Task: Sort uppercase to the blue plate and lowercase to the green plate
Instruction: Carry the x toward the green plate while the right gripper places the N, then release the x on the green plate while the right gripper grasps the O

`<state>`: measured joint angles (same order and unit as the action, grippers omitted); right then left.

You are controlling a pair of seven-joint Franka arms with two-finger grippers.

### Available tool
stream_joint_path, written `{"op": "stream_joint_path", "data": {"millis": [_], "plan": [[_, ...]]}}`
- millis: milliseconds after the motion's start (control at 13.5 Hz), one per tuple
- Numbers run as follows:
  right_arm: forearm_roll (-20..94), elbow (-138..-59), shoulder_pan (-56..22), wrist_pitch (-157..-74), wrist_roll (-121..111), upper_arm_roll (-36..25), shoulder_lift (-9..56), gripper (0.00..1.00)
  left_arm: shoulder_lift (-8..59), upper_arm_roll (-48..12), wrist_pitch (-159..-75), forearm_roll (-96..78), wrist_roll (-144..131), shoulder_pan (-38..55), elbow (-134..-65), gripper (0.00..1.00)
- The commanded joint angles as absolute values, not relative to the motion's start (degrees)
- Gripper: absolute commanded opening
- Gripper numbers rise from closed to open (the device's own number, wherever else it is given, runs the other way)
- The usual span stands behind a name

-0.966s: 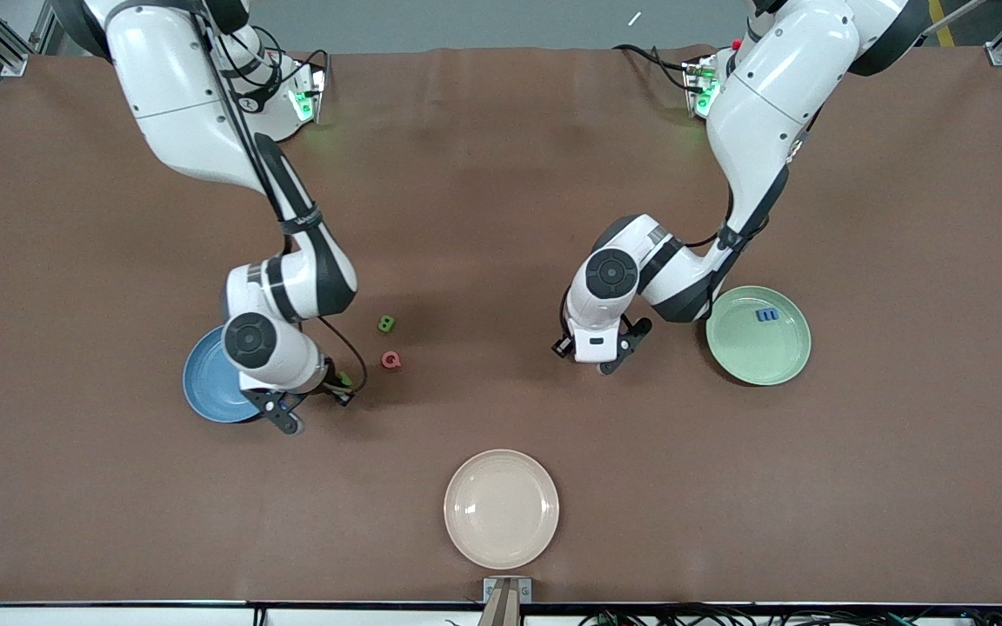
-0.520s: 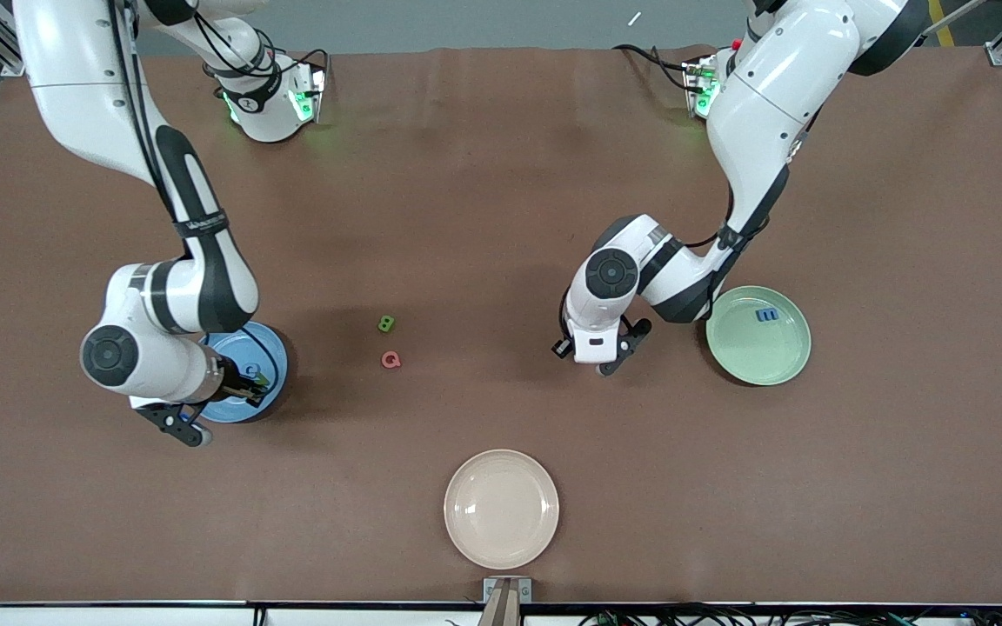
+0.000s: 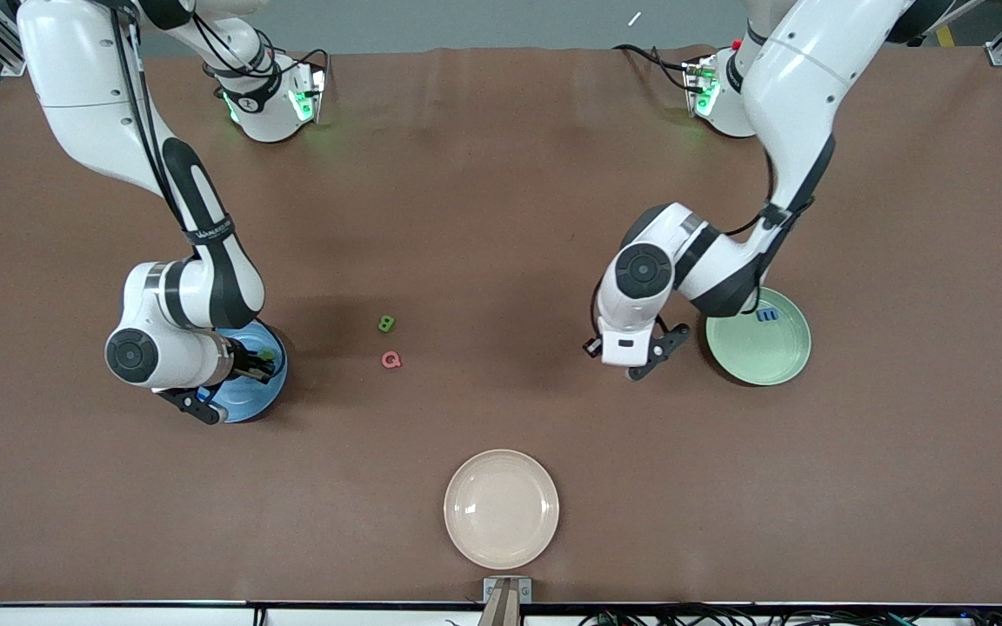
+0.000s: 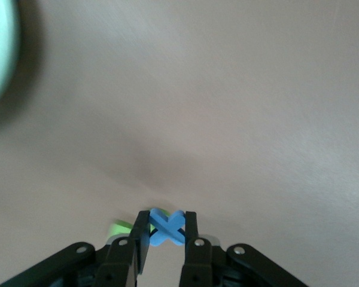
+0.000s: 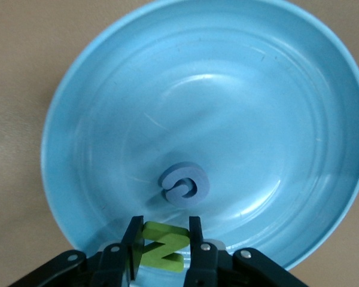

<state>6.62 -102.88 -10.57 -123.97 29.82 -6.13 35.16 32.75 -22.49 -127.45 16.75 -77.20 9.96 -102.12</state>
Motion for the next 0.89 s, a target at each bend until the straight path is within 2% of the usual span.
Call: {"op": "stream_joint_path", "data": {"millis": [0, 74, 149, 223, 297, 372, 594, 817], "plan": [[6.86, -104.41, -10.11, -124.19, 29.53, -5.62, 33.93, 0.02, 26.38, -29.14, -127.62, 16.70, -67.46, -1.09, -111.68, 0.10], [6.86, -104.41, -10.19, -124.19, 29.53, -5.62, 33.93, 0.04, 25.06, -32.05, -127.70, 17.05, -63.67, -6.19, -114.49, 0.10], [6.86, -104.41, -10.20, -124.02, 29.53, -5.62, 33.93, 0.16, 23.83, -34.69, -128.14, 17.31, -59.11, -11.37, -117.31, 0.10], [6.86, -104.33, -10.11, -123.67, 29.44, -5.62, 34.01, 0.37, 22.86, -37.24, -128.49, 17.49, -54.45, -16.56, -119.77, 0.10], [6.86, -104.33, -10.02, -123.40, 29.36, -5.71, 34.01, 0.72, 22.59, -39.96, -128.84, 17.66, -50.49, -21.57, -121.62, 0.10], [6.86, -104.24, -9.93, -123.31, 29.27, -5.63, 33.93, 1.00, 22.59, -42.34, -129.20, 19.84, -47.93, -25.88, -123.12, 0.10], [6.86, -102.93, -9.67, -121.92, 29.36, -5.62, 33.14, 1.00, 23.47, -43.07, -134.97, 26.80, -47.02, -29.71, -126.99, 0.11], [7.21, -95.30, -10.63, -113.23, 30.50, -5.27, 32.87, 1.00, 25.39, -42.98, -138.86, 31.54, -47.02, -32.16, -128.58, 0.11]]}}
